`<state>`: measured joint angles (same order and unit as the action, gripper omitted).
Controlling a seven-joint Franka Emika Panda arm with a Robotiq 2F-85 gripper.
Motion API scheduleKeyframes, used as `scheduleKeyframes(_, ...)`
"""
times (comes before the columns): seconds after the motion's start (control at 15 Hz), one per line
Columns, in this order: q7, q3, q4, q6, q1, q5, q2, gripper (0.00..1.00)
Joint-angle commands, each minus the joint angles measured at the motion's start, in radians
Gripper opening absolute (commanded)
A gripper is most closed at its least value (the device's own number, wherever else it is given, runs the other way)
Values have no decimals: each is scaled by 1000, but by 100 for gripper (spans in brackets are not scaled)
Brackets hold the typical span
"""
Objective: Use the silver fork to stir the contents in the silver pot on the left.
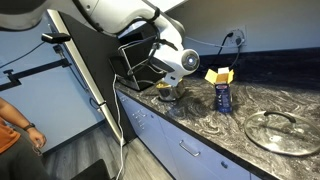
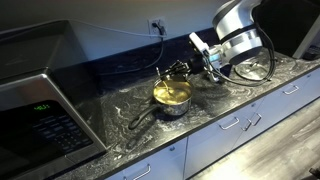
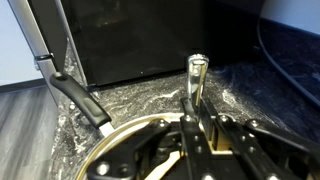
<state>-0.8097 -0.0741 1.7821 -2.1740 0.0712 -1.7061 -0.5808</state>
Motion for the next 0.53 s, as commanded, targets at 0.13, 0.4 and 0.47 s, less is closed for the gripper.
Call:
scheduleKeyframes(0.13,-46,10,-5,163,-25,58,-26,4)
scheduleKeyframes(0.4,-64,32,18,122,-4,132,-15,4)
scheduleKeyframes(0.47,-49,35,24,113,-2,138,-7,4)
